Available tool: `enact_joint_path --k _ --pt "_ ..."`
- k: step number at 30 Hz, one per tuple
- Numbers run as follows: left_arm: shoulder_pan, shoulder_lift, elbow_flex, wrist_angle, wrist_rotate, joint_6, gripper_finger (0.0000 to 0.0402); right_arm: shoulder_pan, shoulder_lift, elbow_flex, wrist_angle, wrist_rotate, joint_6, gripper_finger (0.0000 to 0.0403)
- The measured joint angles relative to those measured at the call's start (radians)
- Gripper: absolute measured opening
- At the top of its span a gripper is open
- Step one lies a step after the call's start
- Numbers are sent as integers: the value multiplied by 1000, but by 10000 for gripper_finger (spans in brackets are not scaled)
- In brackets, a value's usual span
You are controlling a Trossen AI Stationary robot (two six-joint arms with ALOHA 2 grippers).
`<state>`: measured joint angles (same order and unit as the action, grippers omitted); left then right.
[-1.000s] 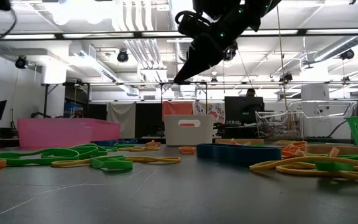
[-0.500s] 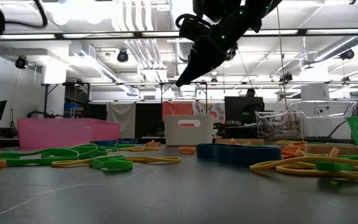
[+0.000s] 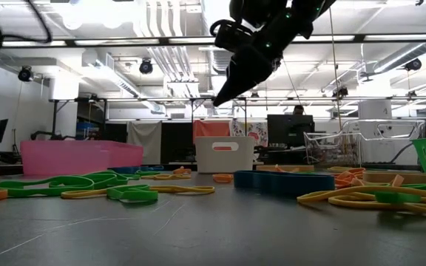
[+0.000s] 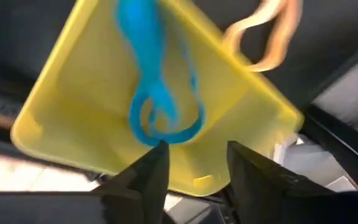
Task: Sort rubber bands into baskets
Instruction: Put the green rubber band into the green bin
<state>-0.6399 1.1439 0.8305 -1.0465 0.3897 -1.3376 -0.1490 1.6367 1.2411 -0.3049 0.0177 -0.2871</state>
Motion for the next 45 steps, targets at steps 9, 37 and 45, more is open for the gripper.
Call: enact_joint_path --k 9,37,45 --pt "27 0 209 -1 -455 304 176 0 -41 1 -197 0 71 196" --pt "510 -212 -84 601 -571 1329 116 -16 -74 -197 -456 9 302 192" --pt "655 -292 -180 750 -573 1330 116 -61 -71 -249 -334 10 269 173"
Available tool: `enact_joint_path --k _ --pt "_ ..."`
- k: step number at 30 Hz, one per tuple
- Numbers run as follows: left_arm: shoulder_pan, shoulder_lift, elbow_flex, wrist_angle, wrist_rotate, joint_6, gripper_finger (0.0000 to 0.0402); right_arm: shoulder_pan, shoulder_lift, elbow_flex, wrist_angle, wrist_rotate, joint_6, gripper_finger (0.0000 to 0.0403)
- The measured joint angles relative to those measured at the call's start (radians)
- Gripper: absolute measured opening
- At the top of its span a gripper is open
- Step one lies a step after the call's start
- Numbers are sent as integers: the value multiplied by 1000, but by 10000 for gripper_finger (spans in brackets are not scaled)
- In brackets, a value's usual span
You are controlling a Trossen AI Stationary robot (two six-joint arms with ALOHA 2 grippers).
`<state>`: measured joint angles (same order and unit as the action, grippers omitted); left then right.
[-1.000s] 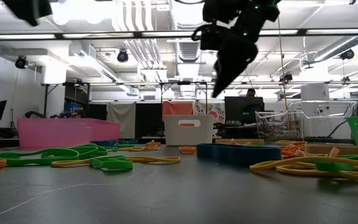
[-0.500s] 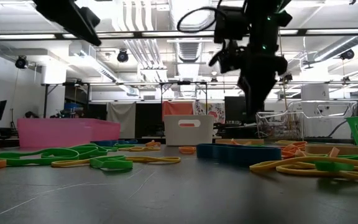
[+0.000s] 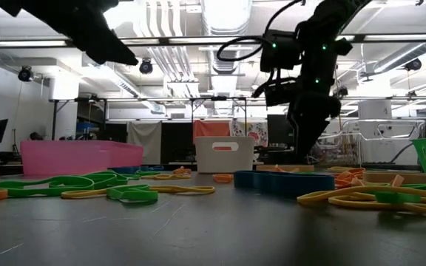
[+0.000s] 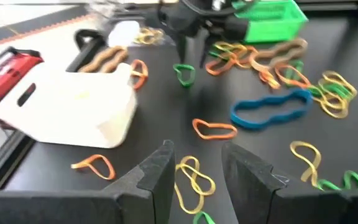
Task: Sort rubber bands into baskets
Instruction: Put the green rubber band into the green bin
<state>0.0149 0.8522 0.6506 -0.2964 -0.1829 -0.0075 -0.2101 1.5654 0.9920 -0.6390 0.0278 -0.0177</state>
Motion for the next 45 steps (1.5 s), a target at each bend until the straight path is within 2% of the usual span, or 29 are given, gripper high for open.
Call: enact_joint_path --k 9,15,25,30,36,45 --pt "117 16 -53 122 13 54 116 -13 0 -54 53 -2 3 144" --pt "142 34 -61 151 18 93 116 -13 0 -80 67 -2 15 133" --pt "159 36 -68 180 18 105 116 -16 7 -141 208 -2 -5 130" --pt "160 38 -75 191 17 112 116 -16 6 -166 219 -4 0 94" --pt "163 39 -83 210 12 121 116 -16 5 -178 220 -2 0 19" --pt "164 39 -84 211 10 125 117 -14 -43 -127 164 -6 -8 9"
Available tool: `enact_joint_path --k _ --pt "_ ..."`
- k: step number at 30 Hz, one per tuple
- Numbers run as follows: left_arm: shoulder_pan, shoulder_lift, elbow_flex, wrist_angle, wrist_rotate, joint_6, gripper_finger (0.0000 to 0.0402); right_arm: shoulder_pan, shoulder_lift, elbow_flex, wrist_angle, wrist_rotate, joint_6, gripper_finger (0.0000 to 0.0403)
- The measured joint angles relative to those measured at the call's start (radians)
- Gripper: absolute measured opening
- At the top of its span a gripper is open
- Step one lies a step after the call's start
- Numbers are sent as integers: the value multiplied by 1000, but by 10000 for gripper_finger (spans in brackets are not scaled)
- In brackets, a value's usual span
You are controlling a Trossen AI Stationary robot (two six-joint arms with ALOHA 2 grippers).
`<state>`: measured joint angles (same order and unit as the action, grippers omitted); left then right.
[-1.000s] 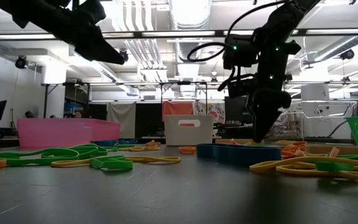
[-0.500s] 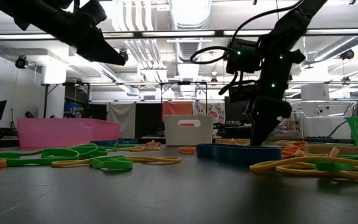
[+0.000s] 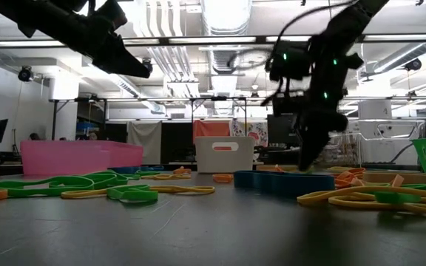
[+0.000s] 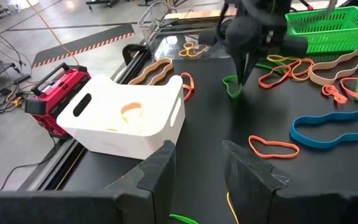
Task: Sort rubber bands into baskets
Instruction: Put the green rubber band into the green bin
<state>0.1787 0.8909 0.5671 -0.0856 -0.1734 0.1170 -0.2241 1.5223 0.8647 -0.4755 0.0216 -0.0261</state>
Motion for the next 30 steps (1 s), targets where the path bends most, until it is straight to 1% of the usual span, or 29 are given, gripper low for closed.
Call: enact_joint_path --k 4,6,10,13,16,18,25,28,30 --pt "0 0 0 0 0 -1 117 9 -65 61 -89 1 6 9" --pt "0 0 0 0 0 5 117 15 -102 96 -131 -18 21 9" --pt "0 0 0 0 -2 6 117 27 -182 162 -261 -131 111 9" --pt "0 0 0 0 -3 6 117 40 -238 193 -382 -254 230 9" --pt "0 0 0 0 -4 20 117 61 -298 189 -484 -381 373 9" --pt "0 0 0 0 -4 26 117 87 -335 165 -544 -423 477 9" --pt "0 0 0 0 -4 29 117 200 -426 62 -768 -431 845 9" --pt "0 0 0 0 -4 29 117 239 -446 34 -823 -422 950 9" --pt "0 0 0 0 -4 29 117 249 -453 16 -821 -398 990 10"
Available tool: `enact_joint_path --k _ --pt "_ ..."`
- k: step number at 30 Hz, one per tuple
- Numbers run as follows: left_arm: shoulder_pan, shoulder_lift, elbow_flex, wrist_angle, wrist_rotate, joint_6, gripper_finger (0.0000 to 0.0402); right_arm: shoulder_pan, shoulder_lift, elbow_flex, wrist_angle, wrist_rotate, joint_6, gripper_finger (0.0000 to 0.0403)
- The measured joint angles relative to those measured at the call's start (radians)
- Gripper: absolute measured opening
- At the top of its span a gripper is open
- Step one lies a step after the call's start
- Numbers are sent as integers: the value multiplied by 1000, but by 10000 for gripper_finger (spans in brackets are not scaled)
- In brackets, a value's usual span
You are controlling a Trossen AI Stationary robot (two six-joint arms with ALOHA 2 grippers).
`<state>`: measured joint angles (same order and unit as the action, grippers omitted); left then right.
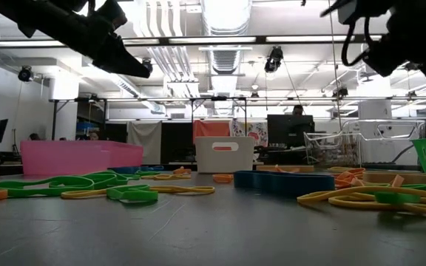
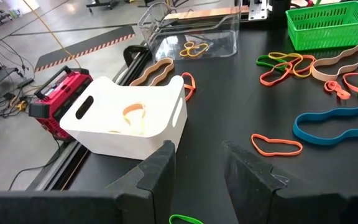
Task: Sort rubber bands into baskets
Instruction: Put the green rubber band into the green bin, then put the yellow rubber band into the transparent bin
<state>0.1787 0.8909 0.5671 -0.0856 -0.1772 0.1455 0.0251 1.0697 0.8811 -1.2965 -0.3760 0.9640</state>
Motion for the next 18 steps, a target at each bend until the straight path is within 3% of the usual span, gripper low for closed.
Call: enact_joint_path --k 7,18 --pt "0 0 0 0 0 0 116 1 -1 -32 -1 11 33 29" --pt "0 0 0 -2 0 0 116 1 -1 -33 9 48 5 92"
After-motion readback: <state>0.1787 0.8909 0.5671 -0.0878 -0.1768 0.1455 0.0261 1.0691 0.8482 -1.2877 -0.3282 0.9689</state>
